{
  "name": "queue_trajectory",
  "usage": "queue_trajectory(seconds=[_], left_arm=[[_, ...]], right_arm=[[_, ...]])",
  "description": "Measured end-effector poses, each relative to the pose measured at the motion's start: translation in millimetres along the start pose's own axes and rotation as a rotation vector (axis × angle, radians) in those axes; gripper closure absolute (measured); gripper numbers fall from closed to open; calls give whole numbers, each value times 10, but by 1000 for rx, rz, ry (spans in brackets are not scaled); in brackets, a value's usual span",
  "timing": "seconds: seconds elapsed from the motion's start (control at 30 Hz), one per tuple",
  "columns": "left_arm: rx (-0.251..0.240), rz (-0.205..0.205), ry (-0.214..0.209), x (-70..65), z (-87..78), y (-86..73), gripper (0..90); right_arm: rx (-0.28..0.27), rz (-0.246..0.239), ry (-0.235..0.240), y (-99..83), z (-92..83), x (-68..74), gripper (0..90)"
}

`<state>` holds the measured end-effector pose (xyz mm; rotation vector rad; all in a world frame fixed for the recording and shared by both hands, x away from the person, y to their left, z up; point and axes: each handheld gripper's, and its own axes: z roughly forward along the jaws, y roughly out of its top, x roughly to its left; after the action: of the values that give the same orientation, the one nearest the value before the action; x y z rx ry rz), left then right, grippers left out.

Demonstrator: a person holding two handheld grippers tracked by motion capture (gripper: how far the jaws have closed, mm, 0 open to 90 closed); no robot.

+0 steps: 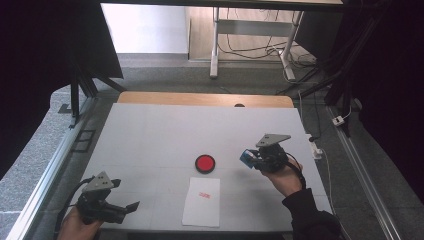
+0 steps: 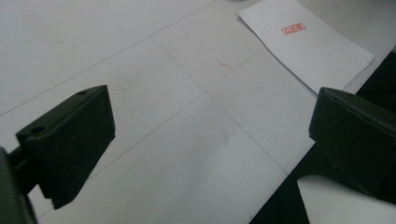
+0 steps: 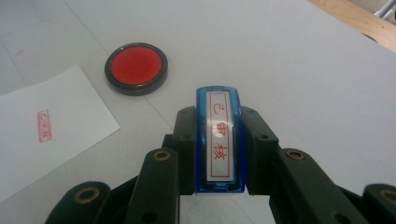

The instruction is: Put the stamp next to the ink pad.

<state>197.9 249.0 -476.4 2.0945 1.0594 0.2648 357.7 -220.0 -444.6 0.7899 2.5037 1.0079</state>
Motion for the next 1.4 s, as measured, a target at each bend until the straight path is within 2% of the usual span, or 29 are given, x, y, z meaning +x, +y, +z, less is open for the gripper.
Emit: queue_trajectory(seconds=[0.27,0.4,0.63,1.0,1.2,1.4], left_arm=[[1,2,3,-1,4,0,9],[2,1,3,-2,5,1,9],[2,3,1,-2,5,0,11],[4,1,-2,1,7,2,13],[5,1,-2,1,9,2,14],[6,0,-2,1,10,3,14]], right_arm=[[38,-7,-27,-87,99,-48,707],[45,6,-25,-114,120,-69,707],[82,-18,-23,-168,206,-78,708],[105,-3,-4,-221,283,-94,707],[135,10,9,-250,333,-109,705],[121,28,9,-250,318,-126,665]])
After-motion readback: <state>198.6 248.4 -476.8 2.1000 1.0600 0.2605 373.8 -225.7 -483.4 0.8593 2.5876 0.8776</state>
